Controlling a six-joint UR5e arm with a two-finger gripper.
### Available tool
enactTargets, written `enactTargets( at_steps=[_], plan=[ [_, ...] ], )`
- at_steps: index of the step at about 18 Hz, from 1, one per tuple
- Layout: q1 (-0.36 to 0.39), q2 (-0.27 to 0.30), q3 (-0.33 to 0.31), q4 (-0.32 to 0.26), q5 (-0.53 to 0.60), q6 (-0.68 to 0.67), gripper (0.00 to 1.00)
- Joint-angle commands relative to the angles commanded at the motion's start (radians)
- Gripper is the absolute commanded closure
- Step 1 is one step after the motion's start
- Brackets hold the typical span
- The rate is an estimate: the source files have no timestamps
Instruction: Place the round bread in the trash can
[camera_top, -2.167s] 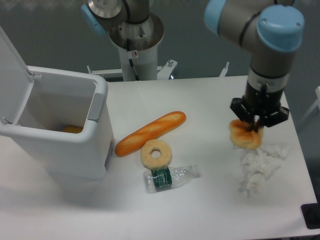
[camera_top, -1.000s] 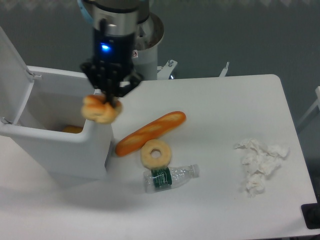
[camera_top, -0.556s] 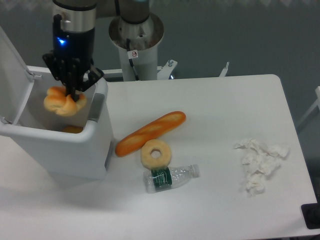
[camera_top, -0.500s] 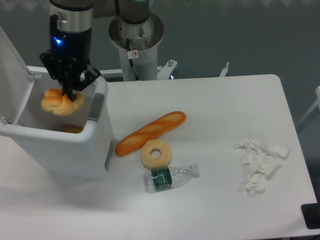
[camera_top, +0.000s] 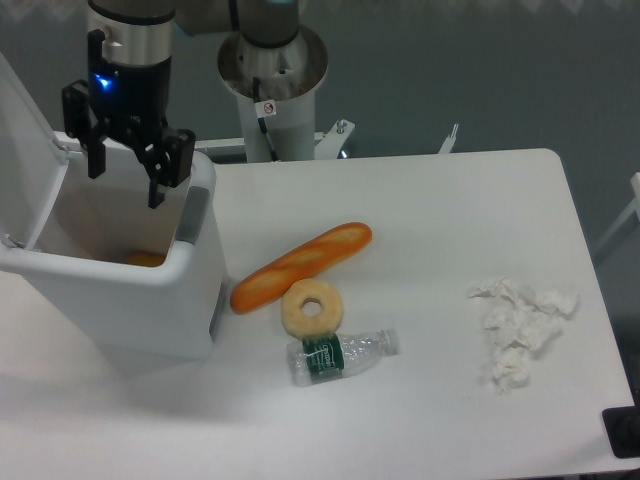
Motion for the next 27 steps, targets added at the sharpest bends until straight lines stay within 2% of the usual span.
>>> enactTargets(
  at_steps=[3,6,12,15,17,20,24,27],
  plan=[
    [0.101,0.0,0.012,0.037,0.019,0.09,0.0],
    [0.178,-0.018,0.009,0.038,0.037,0.23,0.0],
    [0.327,-0.127,0.005,0.043,0.204,0.366,0.0],
    [0.413,-0.214,0.014,0.046,0.226,0.526,0.0],
    [0.433,-0.267,0.021,0.049,0.267,0.6,0.0],
    [0.442,-0.328,0.028,0.086,0.319,0.615,0.0],
    [0.451,-0.397,0.044,0.147,0.315,0.661,0.0],
    [0.45,-0.431,0.074,0.147,0.316,0.663,0.0]
  ],
)
